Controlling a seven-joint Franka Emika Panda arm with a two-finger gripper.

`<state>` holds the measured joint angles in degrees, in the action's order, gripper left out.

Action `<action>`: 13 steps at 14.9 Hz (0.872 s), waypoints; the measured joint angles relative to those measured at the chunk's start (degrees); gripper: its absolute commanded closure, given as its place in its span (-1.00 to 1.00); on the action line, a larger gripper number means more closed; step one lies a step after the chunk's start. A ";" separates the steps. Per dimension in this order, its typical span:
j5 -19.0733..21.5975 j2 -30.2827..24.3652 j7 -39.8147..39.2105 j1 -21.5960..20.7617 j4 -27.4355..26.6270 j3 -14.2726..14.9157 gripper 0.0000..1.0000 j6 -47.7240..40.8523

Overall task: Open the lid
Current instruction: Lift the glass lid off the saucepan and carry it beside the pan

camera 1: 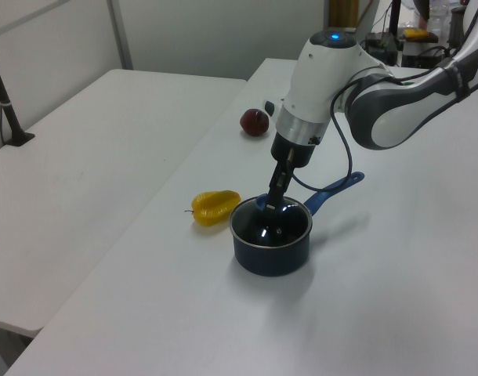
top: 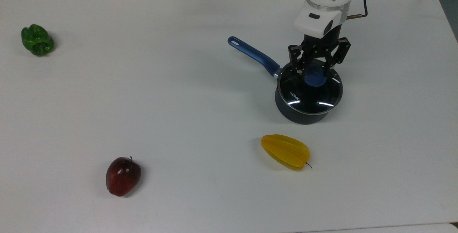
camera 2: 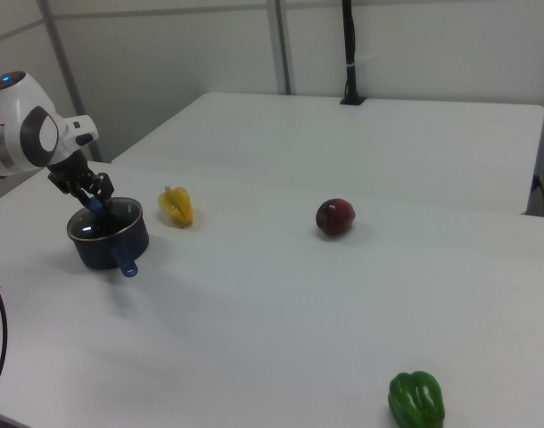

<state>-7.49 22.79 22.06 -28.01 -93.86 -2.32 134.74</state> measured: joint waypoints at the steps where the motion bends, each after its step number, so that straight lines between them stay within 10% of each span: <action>1: 0.00 -0.09 0.11 0.00 0.11 0.00 0.28 0.00; 13: 0.00 -5.72 1.15 6.36 3.44 1.64 0.30 -9.27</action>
<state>-7.49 17.07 23.21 -21.65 -90.43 -0.68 125.47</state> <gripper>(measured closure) 0.392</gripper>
